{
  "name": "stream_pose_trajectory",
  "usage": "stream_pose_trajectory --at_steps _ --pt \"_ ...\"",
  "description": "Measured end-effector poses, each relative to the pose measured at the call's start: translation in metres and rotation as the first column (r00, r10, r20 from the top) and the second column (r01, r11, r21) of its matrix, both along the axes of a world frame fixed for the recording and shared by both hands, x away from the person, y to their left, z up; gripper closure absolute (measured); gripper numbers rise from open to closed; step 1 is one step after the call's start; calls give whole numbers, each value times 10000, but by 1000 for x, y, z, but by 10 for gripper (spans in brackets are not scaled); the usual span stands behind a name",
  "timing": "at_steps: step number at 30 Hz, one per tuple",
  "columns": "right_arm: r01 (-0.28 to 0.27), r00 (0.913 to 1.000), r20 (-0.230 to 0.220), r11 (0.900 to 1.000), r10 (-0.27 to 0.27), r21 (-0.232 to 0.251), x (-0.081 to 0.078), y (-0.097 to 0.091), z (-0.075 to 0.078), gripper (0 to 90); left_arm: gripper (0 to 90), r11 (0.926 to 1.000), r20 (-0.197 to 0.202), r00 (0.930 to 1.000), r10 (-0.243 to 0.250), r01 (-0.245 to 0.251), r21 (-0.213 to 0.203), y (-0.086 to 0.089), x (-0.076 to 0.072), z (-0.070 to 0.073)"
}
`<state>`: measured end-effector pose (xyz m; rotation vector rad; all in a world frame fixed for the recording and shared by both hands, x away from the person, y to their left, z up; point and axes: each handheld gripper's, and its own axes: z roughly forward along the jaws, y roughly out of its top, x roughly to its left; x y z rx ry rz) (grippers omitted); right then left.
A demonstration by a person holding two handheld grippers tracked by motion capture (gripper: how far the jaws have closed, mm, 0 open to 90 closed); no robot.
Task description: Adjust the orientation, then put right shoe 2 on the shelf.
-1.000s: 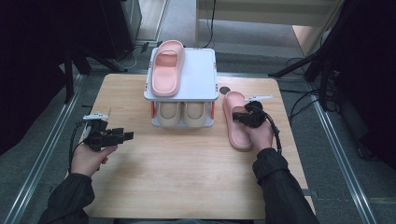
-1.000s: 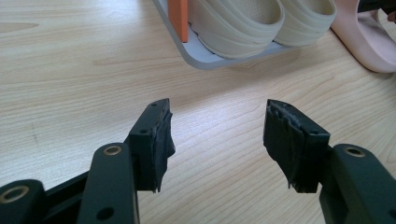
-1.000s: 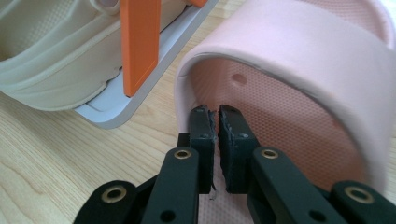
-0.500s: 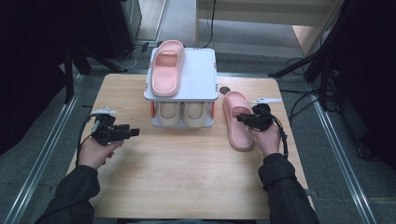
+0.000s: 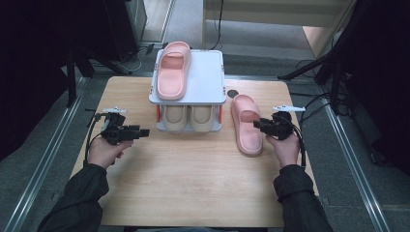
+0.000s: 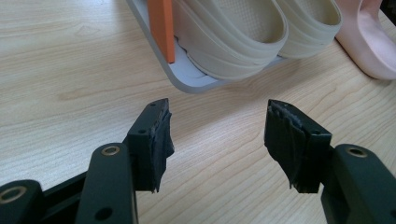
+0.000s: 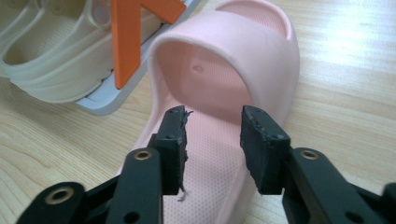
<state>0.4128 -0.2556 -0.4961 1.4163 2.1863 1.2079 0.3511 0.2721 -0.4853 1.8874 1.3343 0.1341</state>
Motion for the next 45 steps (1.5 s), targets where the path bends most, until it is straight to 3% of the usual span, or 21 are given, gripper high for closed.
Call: stream_pose_trajectory --at_steps 10,22,31,34,45 --pt "223 9994 -269 9997 -227 -137 5 1 -9 558 411 9999 20 10000 -60 60 108 -1 -3 -1" --pt "902 9959 -10 9959 -902 -5 18 -5 -4 558 408 9992 39 9992 392 -392 25 14 -19 -1" --pt "983 9947 -318 9951 -981 46 36 0 -10 562 407 9972 73 9972 743 -744 62 25 -35 -2" --pt "1072 9936 -341 9940 -1080 -230 42 3 -12 585 407 9958 99 9958 910 -910 32 30 -41 -2" --pt "1549 9853 -768 9877 -1529 210 55 -6 -20 709 408 9924 89 9924 1228 -1228 -16 40 -51 -2"
